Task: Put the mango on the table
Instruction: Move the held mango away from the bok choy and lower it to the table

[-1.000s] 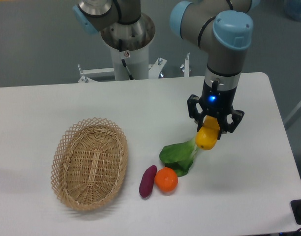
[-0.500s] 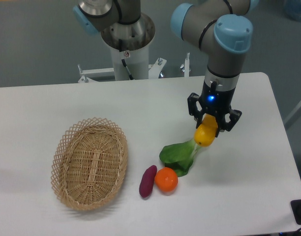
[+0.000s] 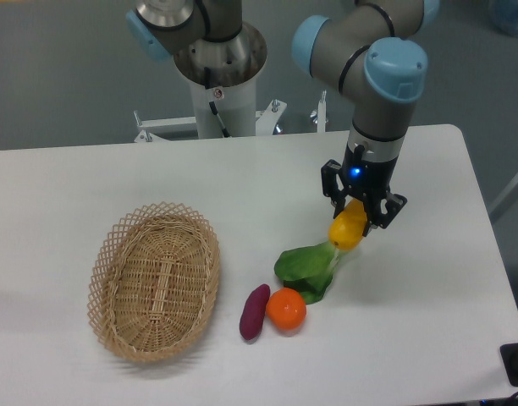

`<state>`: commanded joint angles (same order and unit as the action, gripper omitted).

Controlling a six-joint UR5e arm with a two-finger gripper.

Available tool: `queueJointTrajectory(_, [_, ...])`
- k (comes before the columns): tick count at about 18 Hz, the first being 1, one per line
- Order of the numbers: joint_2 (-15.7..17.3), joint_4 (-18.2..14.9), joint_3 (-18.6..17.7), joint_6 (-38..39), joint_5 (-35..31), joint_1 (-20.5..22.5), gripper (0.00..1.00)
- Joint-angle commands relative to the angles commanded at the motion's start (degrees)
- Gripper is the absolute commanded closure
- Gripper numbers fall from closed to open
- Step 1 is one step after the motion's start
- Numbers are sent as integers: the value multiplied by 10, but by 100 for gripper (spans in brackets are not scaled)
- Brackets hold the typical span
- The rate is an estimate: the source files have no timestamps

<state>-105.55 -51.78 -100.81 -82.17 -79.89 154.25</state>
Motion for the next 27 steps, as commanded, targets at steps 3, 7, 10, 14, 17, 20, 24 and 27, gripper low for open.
queueJointTrajectory(3, [-19,12,-4,-13,-17,-1,48])
queueJointTrajectory(7, [-28,13,-20,-102,-40,23,49])
queueJointTrajectory(10, [-40,21,-25,-145,-40,41,49])
queueJointTrajectory(14, [-56,44,-32,-169,-40,58,49])
queueJointTrajectory(17, [-57,47,-47,-206,-40,82,49])
queueJointTrajectory(20, [-58,49,-54,-244,-40,104,49])
queueJointTrajectory(24, [-62,49,-55,-260,-40,109,49])
queueJointTrajectory(27, [-62,49,-58,-260,-40,113,49])
